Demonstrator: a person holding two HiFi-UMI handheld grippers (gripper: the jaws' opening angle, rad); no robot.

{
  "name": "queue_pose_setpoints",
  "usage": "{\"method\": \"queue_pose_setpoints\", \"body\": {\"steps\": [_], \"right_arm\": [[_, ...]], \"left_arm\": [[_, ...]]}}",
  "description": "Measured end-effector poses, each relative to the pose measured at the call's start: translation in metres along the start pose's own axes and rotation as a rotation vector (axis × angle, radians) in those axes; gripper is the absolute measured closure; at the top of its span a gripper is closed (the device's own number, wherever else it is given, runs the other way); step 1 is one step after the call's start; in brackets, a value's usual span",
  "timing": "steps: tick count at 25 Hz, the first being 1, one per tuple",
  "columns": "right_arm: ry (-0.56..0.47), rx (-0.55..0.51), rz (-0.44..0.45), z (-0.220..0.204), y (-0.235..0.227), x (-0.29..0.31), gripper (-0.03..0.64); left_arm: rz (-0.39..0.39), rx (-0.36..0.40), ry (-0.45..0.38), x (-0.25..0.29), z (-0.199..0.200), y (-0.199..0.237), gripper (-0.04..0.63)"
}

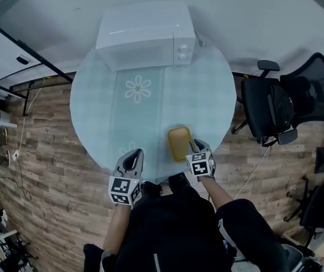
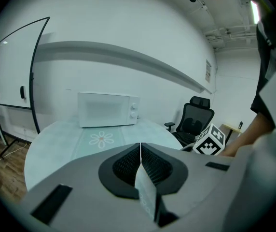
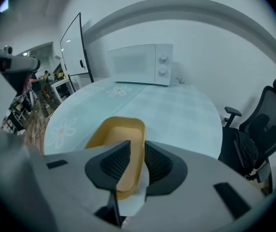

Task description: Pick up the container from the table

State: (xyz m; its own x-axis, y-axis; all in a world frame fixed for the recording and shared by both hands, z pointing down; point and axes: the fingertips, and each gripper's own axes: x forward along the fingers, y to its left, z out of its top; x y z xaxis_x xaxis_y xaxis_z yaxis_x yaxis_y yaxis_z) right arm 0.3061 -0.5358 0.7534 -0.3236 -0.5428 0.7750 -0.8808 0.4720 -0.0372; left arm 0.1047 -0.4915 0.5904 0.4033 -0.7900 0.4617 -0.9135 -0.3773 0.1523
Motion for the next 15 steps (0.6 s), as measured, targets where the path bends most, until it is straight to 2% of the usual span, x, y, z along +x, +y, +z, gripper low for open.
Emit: {"method": "queue_pose_setpoints", "body": {"steps": [5,15], "right_arm": [[0.055,-0.025,-0.009,-0.010,-0.004,0.015,0.534],[0.114,0.000,-0.026,-0.024,-0.007,0.034,0.534]], "left_arm": [[0.042,-0.019,0.010,-0.007,-0.008,0.005,0.578],[0.093,-0.039,0.003,-0.027,-0.017,0.023,0.578]]}}
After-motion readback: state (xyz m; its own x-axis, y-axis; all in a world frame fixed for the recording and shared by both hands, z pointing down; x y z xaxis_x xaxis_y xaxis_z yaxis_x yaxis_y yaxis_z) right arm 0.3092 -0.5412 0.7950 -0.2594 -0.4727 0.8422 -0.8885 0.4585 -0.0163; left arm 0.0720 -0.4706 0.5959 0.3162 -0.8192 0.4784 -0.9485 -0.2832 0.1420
